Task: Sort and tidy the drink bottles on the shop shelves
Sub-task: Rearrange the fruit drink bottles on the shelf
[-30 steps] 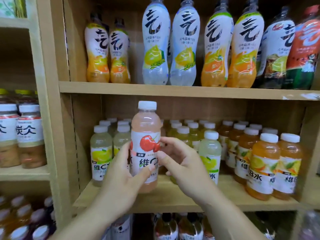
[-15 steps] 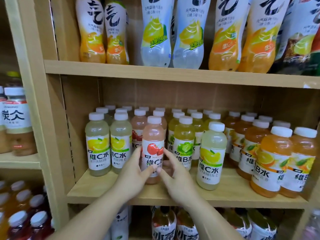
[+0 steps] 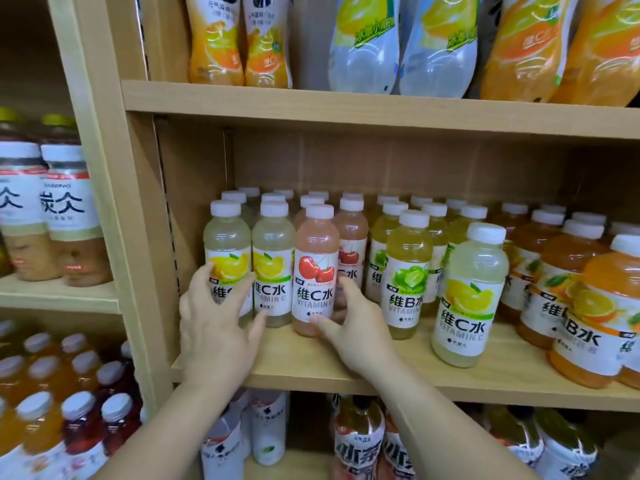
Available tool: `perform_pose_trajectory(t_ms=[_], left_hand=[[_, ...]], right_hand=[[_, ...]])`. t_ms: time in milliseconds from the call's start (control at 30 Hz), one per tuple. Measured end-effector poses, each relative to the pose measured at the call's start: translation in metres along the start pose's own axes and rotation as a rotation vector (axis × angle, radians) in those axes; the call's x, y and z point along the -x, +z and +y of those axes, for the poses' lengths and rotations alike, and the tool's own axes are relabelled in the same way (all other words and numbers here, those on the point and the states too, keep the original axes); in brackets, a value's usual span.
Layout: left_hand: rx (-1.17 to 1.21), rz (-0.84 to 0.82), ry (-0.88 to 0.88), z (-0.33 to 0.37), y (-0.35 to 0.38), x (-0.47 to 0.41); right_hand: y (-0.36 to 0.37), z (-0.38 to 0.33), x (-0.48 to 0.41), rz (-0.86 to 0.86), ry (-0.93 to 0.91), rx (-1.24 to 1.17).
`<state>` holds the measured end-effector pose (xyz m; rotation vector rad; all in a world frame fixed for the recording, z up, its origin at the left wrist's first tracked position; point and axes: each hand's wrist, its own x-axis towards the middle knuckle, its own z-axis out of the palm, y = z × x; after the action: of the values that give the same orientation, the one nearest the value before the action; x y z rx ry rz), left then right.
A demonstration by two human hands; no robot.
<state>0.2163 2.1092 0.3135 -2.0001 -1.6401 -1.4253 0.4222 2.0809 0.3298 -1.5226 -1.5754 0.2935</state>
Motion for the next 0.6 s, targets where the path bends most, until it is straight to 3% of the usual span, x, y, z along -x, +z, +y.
perform_pose_trajectory(t_ms=[367,600], left_hand=[[-0.100,-0.055,-0.028,-0.002,0.005,-0.001],[-0.030,-0.022,-0.009,0.004,-0.002,0.005]], right_hand=[[0.017,0.001,-0.012,0.042,0.030,0.110],[0.009,-0.005,0.001,0.068,0.004,0.086]])
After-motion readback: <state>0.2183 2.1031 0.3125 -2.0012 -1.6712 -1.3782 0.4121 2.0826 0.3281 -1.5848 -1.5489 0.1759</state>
